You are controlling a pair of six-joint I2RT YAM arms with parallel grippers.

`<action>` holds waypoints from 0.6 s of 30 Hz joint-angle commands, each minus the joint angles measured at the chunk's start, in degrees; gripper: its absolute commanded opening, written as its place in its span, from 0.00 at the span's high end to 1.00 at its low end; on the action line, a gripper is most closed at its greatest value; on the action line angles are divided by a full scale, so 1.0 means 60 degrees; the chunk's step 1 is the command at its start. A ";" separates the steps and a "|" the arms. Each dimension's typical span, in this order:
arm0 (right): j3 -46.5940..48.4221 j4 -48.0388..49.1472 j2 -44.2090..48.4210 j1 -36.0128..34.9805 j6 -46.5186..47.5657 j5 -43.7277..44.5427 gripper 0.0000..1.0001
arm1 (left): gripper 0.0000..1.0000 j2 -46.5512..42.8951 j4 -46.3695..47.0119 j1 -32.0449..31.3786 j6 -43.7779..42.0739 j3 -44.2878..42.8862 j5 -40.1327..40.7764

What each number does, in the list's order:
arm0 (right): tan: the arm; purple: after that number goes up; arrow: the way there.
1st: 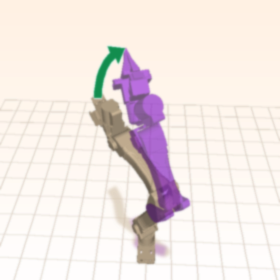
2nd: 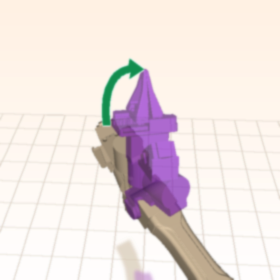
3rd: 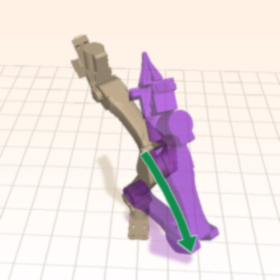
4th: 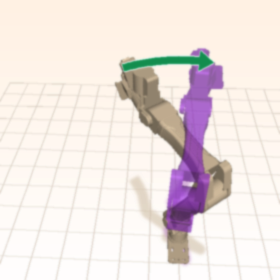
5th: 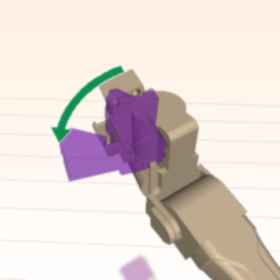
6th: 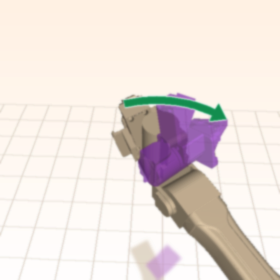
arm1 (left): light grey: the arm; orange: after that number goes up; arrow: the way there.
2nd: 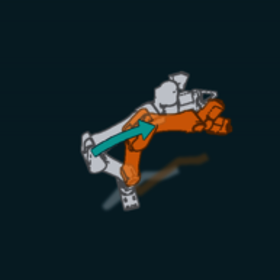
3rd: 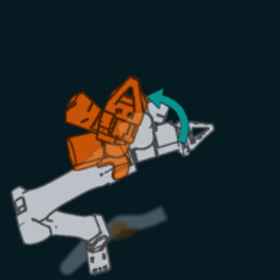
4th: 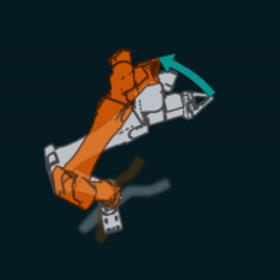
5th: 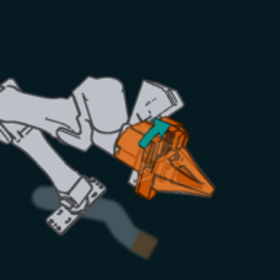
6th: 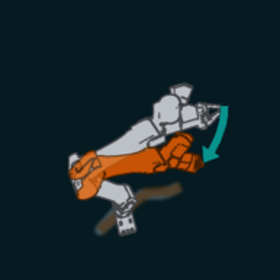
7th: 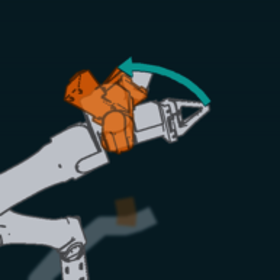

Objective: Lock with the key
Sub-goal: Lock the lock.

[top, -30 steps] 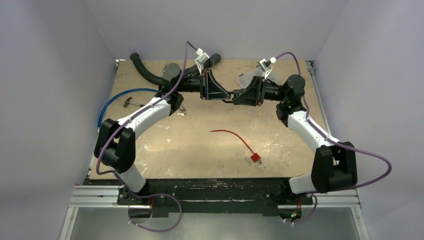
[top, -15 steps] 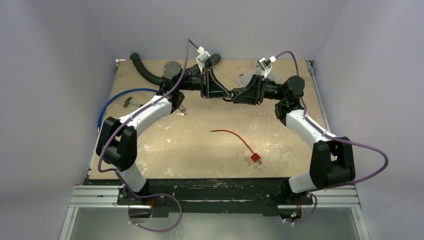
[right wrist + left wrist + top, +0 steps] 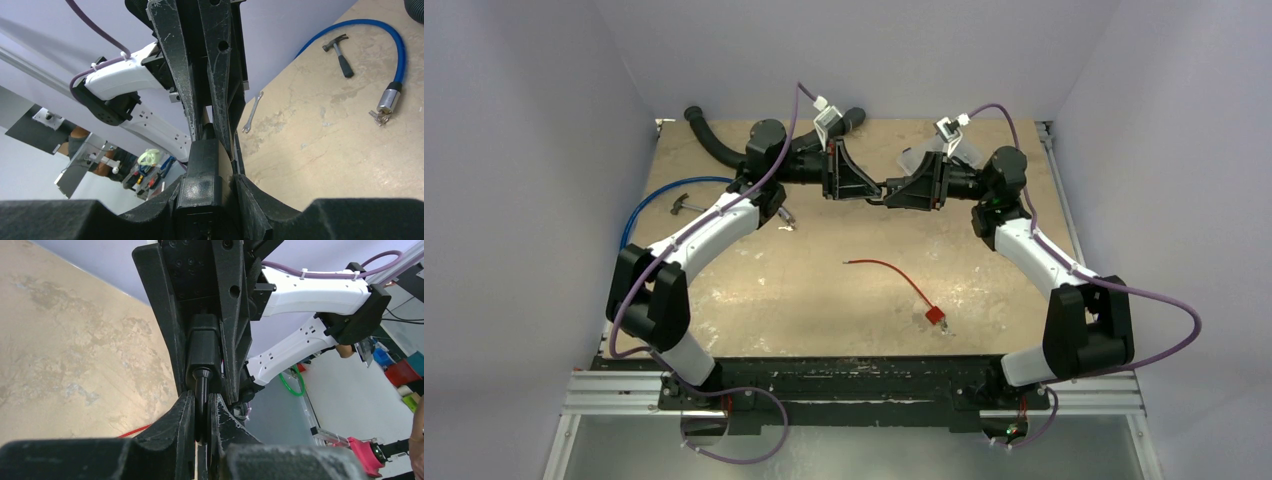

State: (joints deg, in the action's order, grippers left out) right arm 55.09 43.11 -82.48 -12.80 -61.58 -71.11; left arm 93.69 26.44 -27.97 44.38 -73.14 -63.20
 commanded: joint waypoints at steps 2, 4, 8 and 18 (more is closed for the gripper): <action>0.0602 -0.0342 0.0357 -0.0186 0.0254 0.0207 0.64 | 1.00 -0.0352 -0.0694 -0.0027 -0.1153 -0.0380 -0.0047; 0.0664 -0.0352 0.0344 -0.0173 0.0263 0.0195 0.56 | 1.00 -0.0406 -0.0648 0.0055 -0.1163 -0.0369 -0.0099; 0.0775 -0.0431 0.0314 -0.0141 0.0316 0.0166 0.32 | 1.00 -0.0483 -0.0910 0.0145 -0.1379 -0.0492 -0.0162; 0.0775 -0.1655 0.0510 -0.0005 0.1210 -0.0001 0.20 | 1.00 -0.0664 -0.1460 0.0362 -0.1512 -0.0834 -0.0554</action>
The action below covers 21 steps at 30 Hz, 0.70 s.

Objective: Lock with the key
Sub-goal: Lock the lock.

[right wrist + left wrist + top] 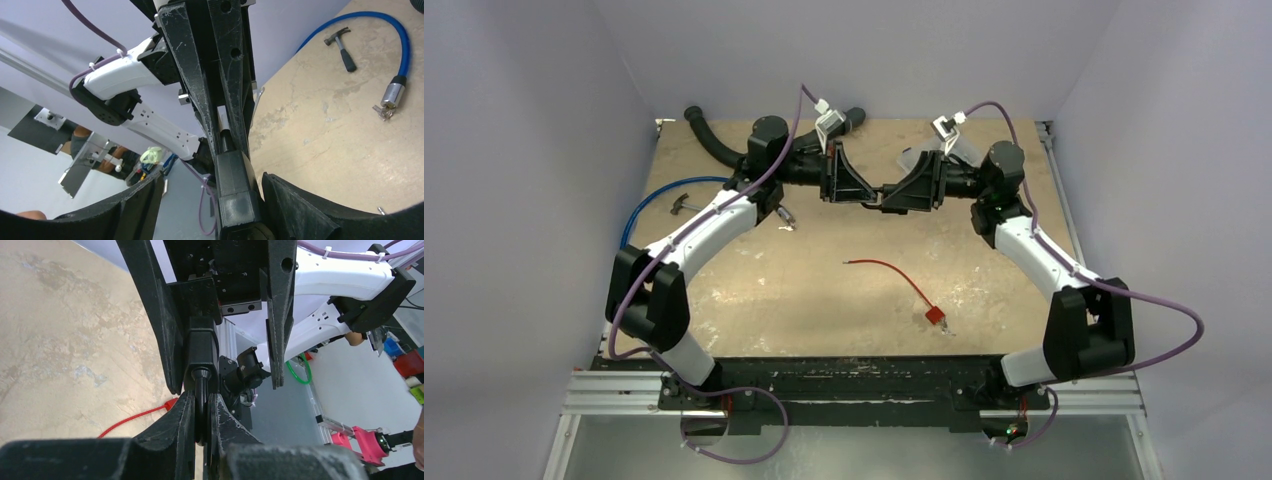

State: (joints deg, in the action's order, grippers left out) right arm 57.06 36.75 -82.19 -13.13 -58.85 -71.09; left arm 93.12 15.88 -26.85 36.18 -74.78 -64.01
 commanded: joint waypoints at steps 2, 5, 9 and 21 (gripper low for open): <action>0.0498 -0.1155 0.0537 0.0137 0.1219 -0.0069 0.21 | 1.00 -0.0613 0.0240 0.0257 -0.0127 -0.0545 -0.0598; 0.0712 -0.2464 0.0676 0.0287 0.2272 -0.0097 0.23 | 1.00 -0.0713 -0.0111 0.0417 -0.0332 -0.0540 -0.0783; 0.1125 -0.4515 0.0756 0.0379 0.3919 -0.0127 0.26 | 1.00 -0.0861 -0.0734 0.0518 -0.0798 -0.0562 -0.0908; 0.2460 -0.9051 0.0567 0.1047 0.7302 -0.0654 0.50 | 1.00 -0.0944 -0.1522 0.0740 -0.1461 -0.0544 -0.0863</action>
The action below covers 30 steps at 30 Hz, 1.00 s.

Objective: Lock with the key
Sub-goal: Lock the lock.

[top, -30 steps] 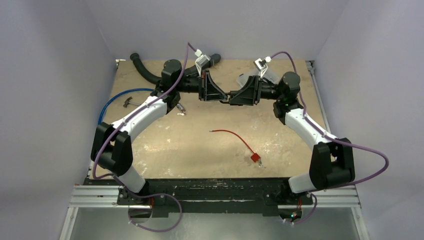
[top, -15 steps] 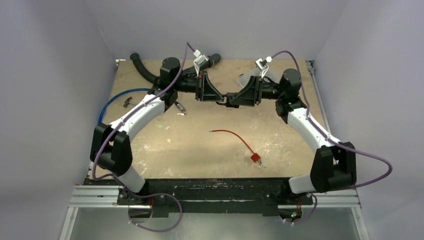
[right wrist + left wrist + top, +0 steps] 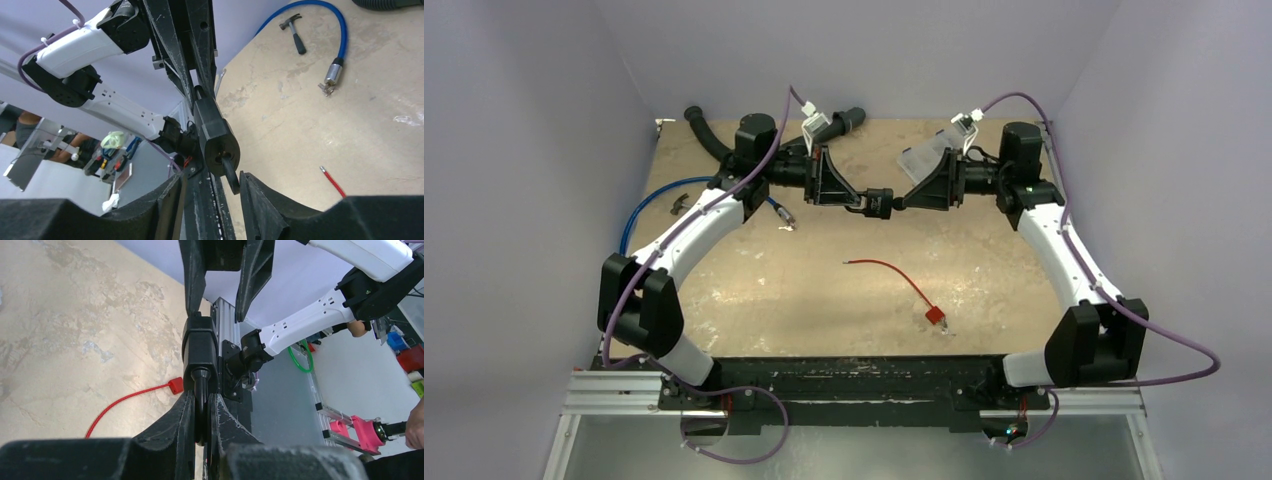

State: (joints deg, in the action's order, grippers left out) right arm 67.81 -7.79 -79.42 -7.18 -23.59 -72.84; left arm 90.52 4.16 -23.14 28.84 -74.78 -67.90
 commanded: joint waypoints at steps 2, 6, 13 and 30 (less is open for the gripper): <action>0.0681 -0.1793 0.0093 0.0058 0.1590 -0.0357 0.52 | 1.00 -0.0476 0.0587 0.0121 -0.0111 -0.0518 -0.0212; 0.0679 -0.2130 0.0035 0.0046 0.1982 0.0050 0.53 | 1.00 -0.0438 0.0907 0.0110 0.0123 -0.0464 -0.0202; 0.0483 -0.1093 -0.0057 -0.0030 0.1225 0.0303 0.54 | 1.00 -0.0486 0.1829 0.0092 0.0950 -0.0222 -0.0214; 0.0455 0.0417 -0.0099 -0.0107 0.0241 0.0312 0.74 | 1.00 -0.0653 0.1770 0.0129 0.1021 -0.0047 -0.0197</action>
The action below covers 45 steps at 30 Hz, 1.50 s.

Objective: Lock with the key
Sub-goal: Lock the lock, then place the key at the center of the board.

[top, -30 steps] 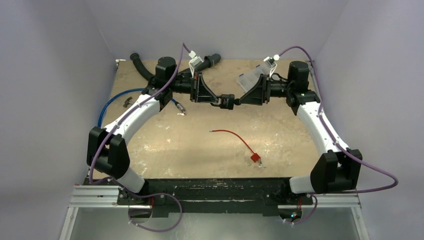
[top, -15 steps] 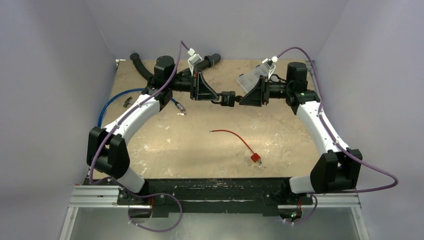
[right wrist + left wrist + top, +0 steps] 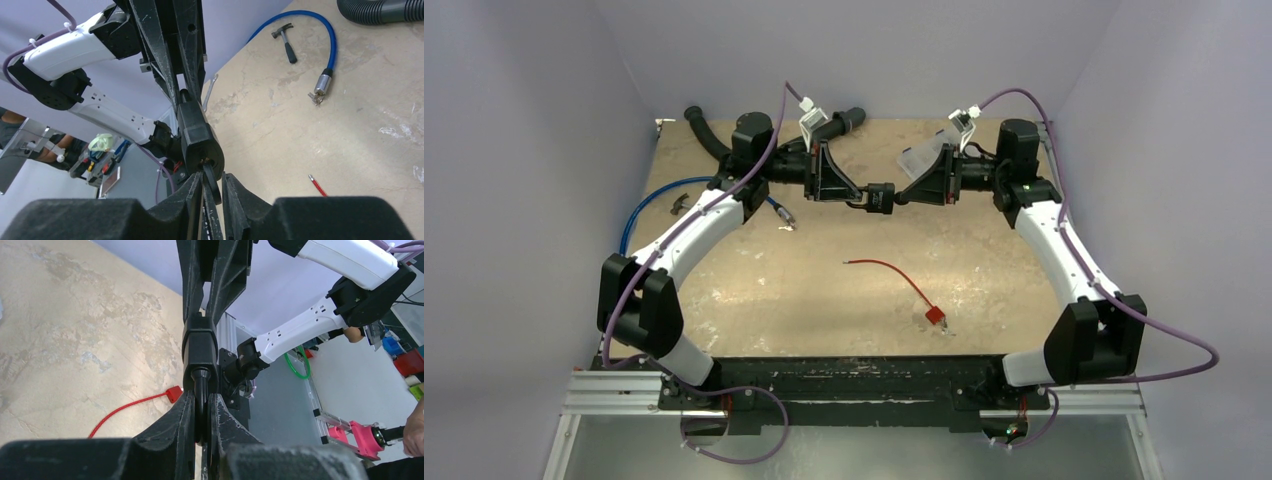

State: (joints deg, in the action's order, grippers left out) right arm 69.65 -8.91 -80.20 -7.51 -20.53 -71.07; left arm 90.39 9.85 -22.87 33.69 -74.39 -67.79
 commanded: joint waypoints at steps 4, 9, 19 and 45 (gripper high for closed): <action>-0.0035 0.0454 0.0191 -0.0041 -0.0205 -0.0065 0.83 | 1.00 -0.0581 0.1112 0.0276 0.0488 -0.0095 -0.0234; -0.0118 0.0345 0.0270 -0.0004 -0.0261 -0.0335 1.00 | 1.00 -0.0550 0.1296 0.0603 0.0649 -0.0097 -0.0345; 0.0130 -0.0835 0.0130 0.0886 0.0414 -0.0416 1.00 | 1.00 -0.0499 0.1232 0.1437 0.0502 -0.0118 -0.0599; -0.1700 0.0059 -0.0961 0.5125 0.2419 0.7796 1.00 | 1.00 -0.0514 -0.2124 0.1761 -0.2371 -0.0368 0.0710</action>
State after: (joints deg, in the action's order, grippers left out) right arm 61.67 -16.51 -84.53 23.46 -4.86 -33.67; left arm 90.35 -4.54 -12.19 21.71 -74.17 -62.74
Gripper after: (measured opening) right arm 0.038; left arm 0.102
